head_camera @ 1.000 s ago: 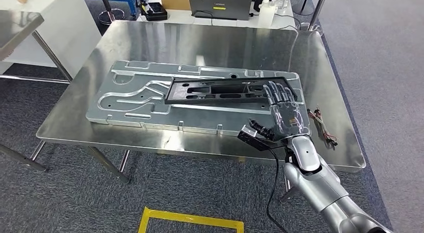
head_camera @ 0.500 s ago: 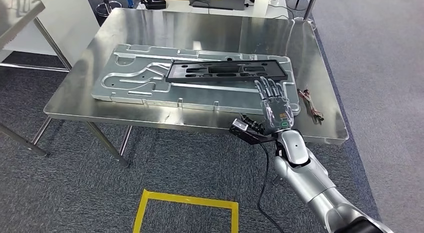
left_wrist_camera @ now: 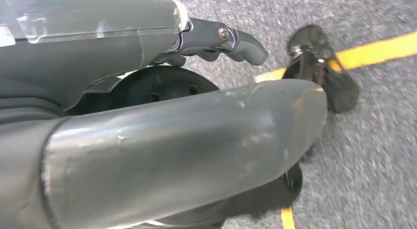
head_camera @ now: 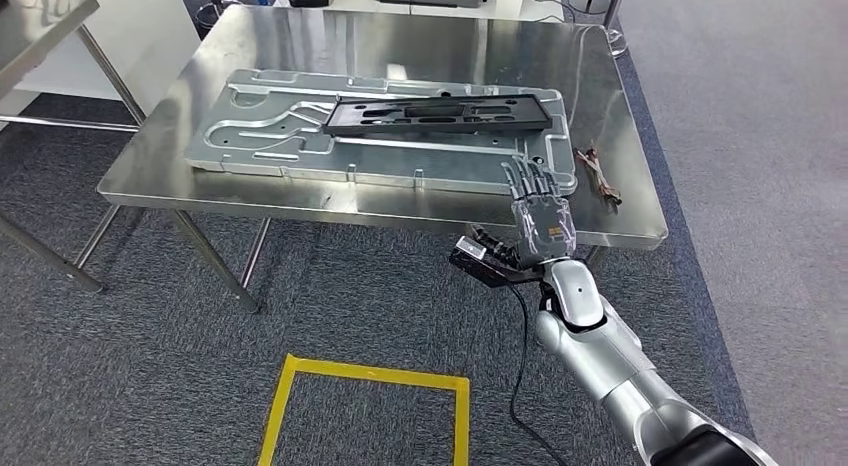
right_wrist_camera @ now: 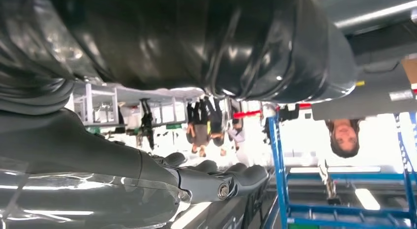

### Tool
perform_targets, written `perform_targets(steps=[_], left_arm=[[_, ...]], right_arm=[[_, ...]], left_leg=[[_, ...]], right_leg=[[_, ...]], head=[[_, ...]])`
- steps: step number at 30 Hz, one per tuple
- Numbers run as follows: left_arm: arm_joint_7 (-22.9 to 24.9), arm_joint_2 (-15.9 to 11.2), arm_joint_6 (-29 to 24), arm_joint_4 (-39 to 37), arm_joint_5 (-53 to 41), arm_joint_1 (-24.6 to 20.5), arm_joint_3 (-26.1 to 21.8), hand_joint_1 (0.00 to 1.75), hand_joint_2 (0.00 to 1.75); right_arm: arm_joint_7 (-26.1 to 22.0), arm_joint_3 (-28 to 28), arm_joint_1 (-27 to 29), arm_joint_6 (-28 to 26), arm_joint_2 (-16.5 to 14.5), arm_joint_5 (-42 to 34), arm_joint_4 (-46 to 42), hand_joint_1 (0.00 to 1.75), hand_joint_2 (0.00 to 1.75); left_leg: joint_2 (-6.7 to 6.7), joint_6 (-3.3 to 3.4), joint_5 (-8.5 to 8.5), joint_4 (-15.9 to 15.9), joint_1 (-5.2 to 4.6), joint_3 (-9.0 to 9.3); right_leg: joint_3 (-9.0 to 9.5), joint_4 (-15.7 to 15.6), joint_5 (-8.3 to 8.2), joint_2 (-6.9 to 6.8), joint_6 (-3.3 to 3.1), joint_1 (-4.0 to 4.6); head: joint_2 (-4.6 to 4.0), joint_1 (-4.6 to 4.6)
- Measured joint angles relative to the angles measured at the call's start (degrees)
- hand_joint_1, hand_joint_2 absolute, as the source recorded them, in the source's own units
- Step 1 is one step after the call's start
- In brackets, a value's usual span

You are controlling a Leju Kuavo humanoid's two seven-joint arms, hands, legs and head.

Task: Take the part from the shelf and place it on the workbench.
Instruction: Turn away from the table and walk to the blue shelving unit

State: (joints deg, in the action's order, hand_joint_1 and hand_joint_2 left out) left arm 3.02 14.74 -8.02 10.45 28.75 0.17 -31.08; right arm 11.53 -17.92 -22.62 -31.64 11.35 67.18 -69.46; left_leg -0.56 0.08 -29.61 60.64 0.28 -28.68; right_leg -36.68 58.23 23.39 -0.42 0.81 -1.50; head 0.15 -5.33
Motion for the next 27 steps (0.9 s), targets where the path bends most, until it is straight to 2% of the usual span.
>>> perform_targets(steps=[1, 3, 4, 5, 6, 7, 8, 9, 10, 11, 12, 13, 15, 16, 17, 18, 19, 20, 21, 23, 24, 25, 26, 27], left_arm=[[0.0, 0.0, 0.0, 0.0, 0.0, 0.2, 0.0, 0.00, 0.00], [0.0, 0.1, 0.0, 0.0, 0.0, 0.3, 0.0, 0.00, 0.00], [0.0, 0.1, 0.0, 0.0, 0.0, 0.2, 0.0, 0.00, 0.00], [0.0, 0.2, 0.0, 0.0, 0.0, 0.2, 0.0, 0.00, 0.00], [0.0, 0.2, 0.0, 0.0, 0.0, 0.1, 0.0, 0.00, 0.00], [0.0, 0.2, 0.0, 0.0, 0.0, 0.0, 0.0, 0.00, 0.00], [0.0, 0.2, 0.0, 0.0, 0.0, -0.1, 0.0, 0.00, 0.00], [0.0, 0.3, 0.0, 0.0, 0.1, -0.2, 0.0, 0.00, 0.00], [0.0, 0.3, 0.0, 0.0, 0.1, -0.4, 0.0, 0.00, 0.00], [0.0, 0.3, 0.1, 0.0, 0.1, -0.5, 0.0, 0.00, 0.00], [0.0, 0.4, 0.1, 0.0, 0.1, -0.6, 0.0, 0.00, 0.00], [-0.1, 0.4, 0.1, 0.0, 0.1, -0.7, 0.0, 0.00, 0.00], [-0.2, 0.7, 0.1, 0.0, 0.1, -0.8, 0.0, 0.00, 0.00], [-0.2, 0.7, 0.1, 0.0, 0.1, -0.8, 0.0, 0.00, 0.00], [-0.3, 0.8, 0.1, 0.0, 0.1, -0.7, 0.0, 0.00, 0.00], [-0.3, 0.7, 0.1, 0.0, 0.1, -0.6, 0.0, 0.00, 0.00], [-0.4, 0.7, 0.1, 0.0, 0.1, -0.6, 0.0, 0.00, 0.00], [-0.4, 0.7, 0.1, 0.0, 0.1, -0.6, 0.0, 0.00, 0.00], [-0.4, 0.7, 0.1, 0.0, 0.1, -0.6, 0.0, 0.00, 0.00], [-0.5, 0.6, 0.1, 0.0, 0.2, -0.7, 0.0, 0.00, 0.00], [-0.6, 0.5, 0.1, 0.0, 0.2, -0.7, 0.0, 0.00, 0.00], [-0.6, 0.4, 0.1, 0.0, 0.2, -0.7, 0.0, 0.00, 0.00], [-0.8, 0.3, 0.2, 0.0, 0.2, -0.7, 0.0, 0.00, 0.00], [-0.9, 0.3, 0.2, 0.0, 0.2, -0.7, 0.0, 0.00, 0.00]], right_arm=[[0.0, 0.1, 0.1, -0.1, 0.0, 0.0, 0.0, 0.00, 0.00], [0.1, 0.2, 0.5, -0.3, 0.0, 0.0, 0.0, 0.00, 0.00], [0.1, 0.3, 0.9, -0.4, 0.0, 0.0, 0.0, 0.00, 0.00], [0.1, 0.3, 1.2, -0.4, 0.1, 0.0, 0.0, 0.00, 0.00], [0.1, 0.4, 1.4, -0.4, 0.1, 0.1, 0.0, 0.00, 0.00], [0.1, 0.5, 1.6, -0.4, 0.2, 0.1, 0.0, 0.00, 0.00], [0.1, 0.6, 1.8, -0.4, 0.2, 0.1, 0.0, 0.00, 0.00], [0.1, 0.7, 2.1, -0.4, 0.2, 0.1, -0.1, 0.00, 0.00], [0.1, 0.9, 2.5, -0.4, 0.2, 0.2, -0.1, 0.00, 0.00], [0.1, 1.0, 2.9, -0.4, 0.2, 0.3, -0.3, 0.00, 0.00], [0.1, 1.1, 3.2, -0.4, 0.2, 0.4, -0.5, 0.00, 0.00], [0.1, 1.3, 3.4, -0.4, 0.2, 0.5, -0.8, 0.00, 0.00], [0.1, 1.6, 3.5, -0.5, 0.3, 0.6, -1.7, 0.00, 0.00], [0.1, 1.8, 3.5, -0.6, 0.4, 0.6, -2.1, 0.00, 0.00], [0.1, 2.0, 3.7, -0.7, 0.5, 0.7, -2.4, 0.00, 0.00], [0.1, 2.1, 4.0, -0.7, 0.5, 0.7, -2.5, 0.00, 0.00], [0.1, 2.2, 4.2, -0.8, 0.6, 0.7, -2.6, 0.00, 0.00], [0.1, 2.3, 4.5, -0.8, 0.6, 0.7, -2.7, 0.00, 0.00], [0.1, 2.3, 4.7, -0.8, 0.6, 0.7, -2.8, 0.00, 0.00], [0.1, 2.4, 5.0, -0.8, 0.6, 0.7, -3.1, 0.00, 0.00], [0.1, 2.4, 5.2, -0.8, 0.6, 0.8, -3.2, 0.00, 0.00], [0.1, 2.4, 5.5, -0.8, 0.6, 0.8, -3.3, 0.00, 0.00], [0.1, 2.4, 5.8, -0.9, 0.6, 0.8, -3.4, 0.00, 0.00], [0.1, 2.5, 6.2, -0.9, 0.6, 0.9, -3.6, 0.00, 0.00]], left_leg=[[-0.16, 0.42, -0.79, -2.3, -0.18, 1.31], [-0.11, 1.53, -0.32, -3.2, -0.33, 0.75], [0.03, 2.16, 0.34, -3.3, -0.32, 0.22], [0.18, 2.79, 1.09, -3.5, -0.28, -0.46], [0.32, 3.30, 1.87, -3.5, -0.31, -1.25], [0.39, 3.67, 2.61, -3.5, -0.49, -2.12], [0.43, 3.89, 3.36, -3.4, -0.68, -3.11], [0.45, 4.00, 4.10, -3.4, -0.89, -4.17], [0.47, 4.07, 4.81, -3.2, -1.08, -5.24], [0.47, 4.09, 5.46, -3.1, -1.25, -6.29], [0.46, 4.08, 6.06, -2.8, -1.39, -7.27], [0.46, 4.03, 6.58, -2.6, -1.48, -8.03], [0.50, 3.76, 7.52, -2.1, -1.76, -9.05], [0.55, 3.54, 8.03, -2.0, -1.79, -9.27], [0.59, 3.28, 8.61, -2.1, -1.82, -9.42], [0.60, 2.99, 9.11, -2.3, -1.83, -9.57], [0.54, 2.61, 8.83, -2.2, -1.80, -9.85], [0.46, 2.18, 7.45, -1.4, -1.75, -10.34], [0.39, 1.69, 4.91, 0.5, -1.63, -11.05], [0.37, 0.77, -1.22, 7.1, -1.06, -12.66], [0.37, 0.39, -2.93, 10.8, -0.78, -13.18], [0.37, 0.05, -3.04, 13.5, -0.51, -13.16], [0.38, -0.24, -1.89, 14.8, -0.25, -12.42], [0.37, -0.51, -0.18, 13.9, 0.00, -10.69]], right_leg=[[-0.25, 0.0, -0.54, 0.05, 0.42, 0.06], [-0.61, -0.3, -1.46, 0.06, 1.24, -0.07], [-0.97, 0.1, -0.78, 0.08, 1.54, -0.17], [-1.55, 1.4, 1.03, 0.12, 1.72, -0.27], [-2.35, 3.7, 3.83, 0.16, 1.80, -0.33], [-3.31, 7.0, 7.02, 0.20, 1.85, -0.27], [-4.13, 10.7, 9.50, 0.21, 1.88, -0.18], [-4.50, 13.9, 10.65, 0.21, 1.86, -0.05], [-4.20, 15.8, 10.41, 0.22, 1.77, 0.11], [-3.03, 15.9, 9.09, 0.22, 1.56, 0.29], [-0.92, 14.1, 7.45, 0.22, 1.21, 0.53], [2.03, 10.8, 6.50, 0.23, 0.71, 0.82], [8.29, 2.4, 7.26, 0.19, -0.33, 1.42], [10.17, -0.5, 8.05, 0.18, -0.71, 1.65], [10.97, -2.1, 8.39, 0.17, -0.96, 1.78], [10.78, -2.5, 7.99, 0.13, -1.09, 1.62], [10.30, -2.7, 7.25, 0.04, -1.32, 1.46], [9.69, -2.9, 6.43, -0.08, -1.61, 1.22], [8.90, -3.0, 5.57, -0.17, -1.79, 0.97], [7.05, -2.9, 4.05, -0.24, -1.94, 0.85], [6.07, -2.8, 3.32, -0.25, -1.79, 0.79], [5.03, -2.6, 2.63, -0.29, -1.60, 0.70], [3.95, -2.3, 2.00, -0.33, -1.35, 0.56], [2.87, -1.9, 1.45, -0.35, -1.04, 0.37]], head=[[0.00, -0.01], [0.00, -0.01], [0.00, -0.02], [0.00, -0.04], [0.00, -0.04], [0.00, -0.06], [0.00, -0.05], [0.00, -0.05], [0.00, -0.05], [0.00, -0.05], [0.00, -0.05], [0.00, -0.05], [0.00, -0.04], [0.00, -0.03], [0.00, -0.03], [0.00, -0.03], [0.00, -0.03], [0.00, -0.03], [0.00, -0.02], [0.00, -0.01], [0.00, -0.01], [0.00, -0.02], [0.00, -0.01], [0.00, -0.02]])
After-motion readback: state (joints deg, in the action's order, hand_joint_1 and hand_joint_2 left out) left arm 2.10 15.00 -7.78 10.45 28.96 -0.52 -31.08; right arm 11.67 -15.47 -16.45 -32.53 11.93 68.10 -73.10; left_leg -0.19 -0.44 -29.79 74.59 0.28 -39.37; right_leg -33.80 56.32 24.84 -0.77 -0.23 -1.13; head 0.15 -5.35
